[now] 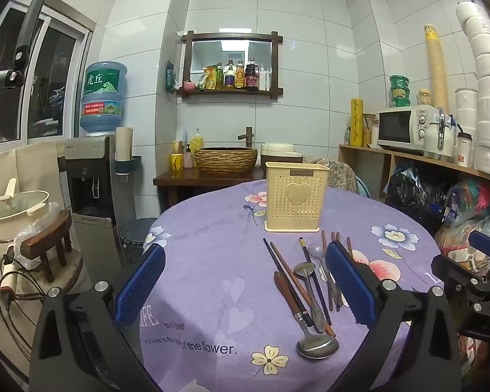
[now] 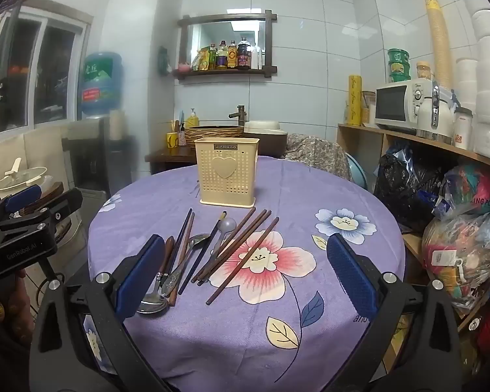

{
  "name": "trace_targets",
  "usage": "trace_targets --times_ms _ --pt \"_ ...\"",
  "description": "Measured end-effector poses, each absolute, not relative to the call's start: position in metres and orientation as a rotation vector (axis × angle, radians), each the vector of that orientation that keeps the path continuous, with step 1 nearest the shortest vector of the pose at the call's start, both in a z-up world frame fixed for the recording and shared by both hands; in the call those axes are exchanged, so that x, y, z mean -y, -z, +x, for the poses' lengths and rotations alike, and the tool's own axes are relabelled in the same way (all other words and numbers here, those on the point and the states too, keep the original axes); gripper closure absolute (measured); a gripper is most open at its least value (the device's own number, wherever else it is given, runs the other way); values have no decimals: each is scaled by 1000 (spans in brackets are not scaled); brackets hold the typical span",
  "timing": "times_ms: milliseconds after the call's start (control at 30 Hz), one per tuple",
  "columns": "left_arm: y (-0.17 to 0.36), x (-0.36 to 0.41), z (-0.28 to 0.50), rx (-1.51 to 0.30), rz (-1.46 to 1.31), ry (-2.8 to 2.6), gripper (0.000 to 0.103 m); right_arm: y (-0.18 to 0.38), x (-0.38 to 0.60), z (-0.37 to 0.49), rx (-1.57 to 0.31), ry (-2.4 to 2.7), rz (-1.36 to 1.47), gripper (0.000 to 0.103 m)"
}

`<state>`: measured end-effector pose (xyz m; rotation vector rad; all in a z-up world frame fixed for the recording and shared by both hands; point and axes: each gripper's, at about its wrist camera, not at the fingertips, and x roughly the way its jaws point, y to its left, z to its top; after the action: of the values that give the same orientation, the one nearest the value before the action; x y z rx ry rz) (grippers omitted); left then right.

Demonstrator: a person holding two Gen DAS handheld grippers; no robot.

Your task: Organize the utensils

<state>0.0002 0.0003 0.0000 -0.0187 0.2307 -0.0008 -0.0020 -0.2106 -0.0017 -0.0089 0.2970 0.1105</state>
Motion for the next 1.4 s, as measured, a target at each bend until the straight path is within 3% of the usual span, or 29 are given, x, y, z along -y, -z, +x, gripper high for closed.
trace_targets --times_ms 1400 --pt "-3 1 0 -236 -4 -5 5 -1 209 -3 -294 -112 -8 5"
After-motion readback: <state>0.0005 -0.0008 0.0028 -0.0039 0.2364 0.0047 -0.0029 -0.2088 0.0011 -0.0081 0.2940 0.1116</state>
